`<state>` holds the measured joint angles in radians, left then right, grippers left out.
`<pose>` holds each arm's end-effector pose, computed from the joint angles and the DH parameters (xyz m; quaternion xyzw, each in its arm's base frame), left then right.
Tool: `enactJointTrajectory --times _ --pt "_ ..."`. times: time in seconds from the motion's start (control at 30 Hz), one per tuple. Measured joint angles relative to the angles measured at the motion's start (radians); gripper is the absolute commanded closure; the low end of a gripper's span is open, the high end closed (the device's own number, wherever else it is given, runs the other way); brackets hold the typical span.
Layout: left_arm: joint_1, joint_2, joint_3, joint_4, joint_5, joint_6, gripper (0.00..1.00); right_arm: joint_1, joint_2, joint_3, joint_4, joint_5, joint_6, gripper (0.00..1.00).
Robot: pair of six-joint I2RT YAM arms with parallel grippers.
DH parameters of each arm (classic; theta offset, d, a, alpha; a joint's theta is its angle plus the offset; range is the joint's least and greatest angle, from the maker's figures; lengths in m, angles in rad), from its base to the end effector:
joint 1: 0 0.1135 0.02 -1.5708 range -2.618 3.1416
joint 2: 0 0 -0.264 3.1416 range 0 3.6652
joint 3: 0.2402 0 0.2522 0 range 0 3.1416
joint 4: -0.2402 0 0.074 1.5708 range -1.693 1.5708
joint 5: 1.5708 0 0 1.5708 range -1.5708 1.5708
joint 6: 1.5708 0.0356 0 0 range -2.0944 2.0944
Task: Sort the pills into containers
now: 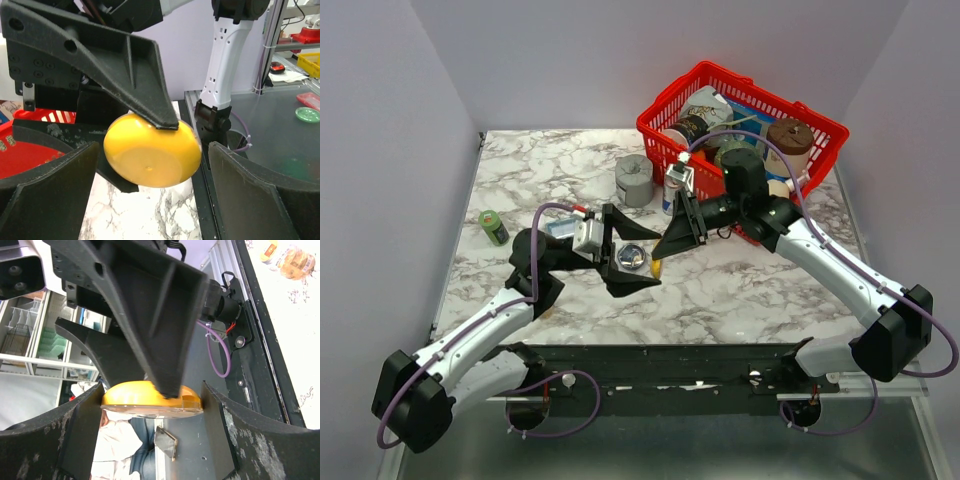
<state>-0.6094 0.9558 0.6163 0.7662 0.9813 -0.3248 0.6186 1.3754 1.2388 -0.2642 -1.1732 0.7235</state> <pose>0.1504 -0.1410 0.3429 0.4599 0.4165 -0.5617 0.5473 0.2257 0.2010 0.3643 -0.2688 0.7094 0.6474 0.0732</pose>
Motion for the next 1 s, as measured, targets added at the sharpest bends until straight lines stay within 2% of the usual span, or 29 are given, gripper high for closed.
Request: enactJointTrajectory --times 0.2,0.3,0.4,0.5,0.53,0.6,0.73,0.8,0.83,1.0 --pt "0.000 0.020 0.016 -0.008 0.002 0.010 0.07 0.003 0.000 0.000 0.000 -0.002 0.000 0.38" --pt "0.000 0.023 0.016 0.001 0.009 0.003 0.12 0.003 0.000 0.000 0.000 -0.003 0.000 0.38" --pt "0.000 0.032 0.018 0.014 0.023 -0.013 0.18 0.003 0.000 0.000 0.000 -0.003 0.000 0.37" --pt "0.001 0.039 0.018 0.023 0.036 -0.028 0.27 0.003 0.001 0.000 -0.002 -0.004 0.000 0.37" --pt "0.001 0.040 0.018 0.026 0.039 -0.031 0.35 0.003 0.001 0.000 -0.002 -0.004 -0.001 0.37" --pt "0.001 0.043 0.019 0.033 0.045 -0.037 0.40 0.003 0.001 0.000 -0.003 -0.005 -0.001 0.36" --pt "0.001 0.050 0.023 0.040 0.053 -0.048 0.52 0.003 0.002 0.000 -0.006 -0.008 0.000 0.32" --pt "0.001 0.050 0.023 0.041 0.053 -0.051 0.54 0.003 0.002 0.000 -0.007 -0.010 0.000 0.30" --pt "0.001 0.050 0.023 0.041 0.054 -0.053 0.58 0.003 0.003 0.000 -0.007 -0.011 0.000 0.26" --pt "0.002 0.050 0.023 0.040 0.053 -0.059 0.63 0.003 0.006 0.003 -0.010 -0.013 0.000 0.10"
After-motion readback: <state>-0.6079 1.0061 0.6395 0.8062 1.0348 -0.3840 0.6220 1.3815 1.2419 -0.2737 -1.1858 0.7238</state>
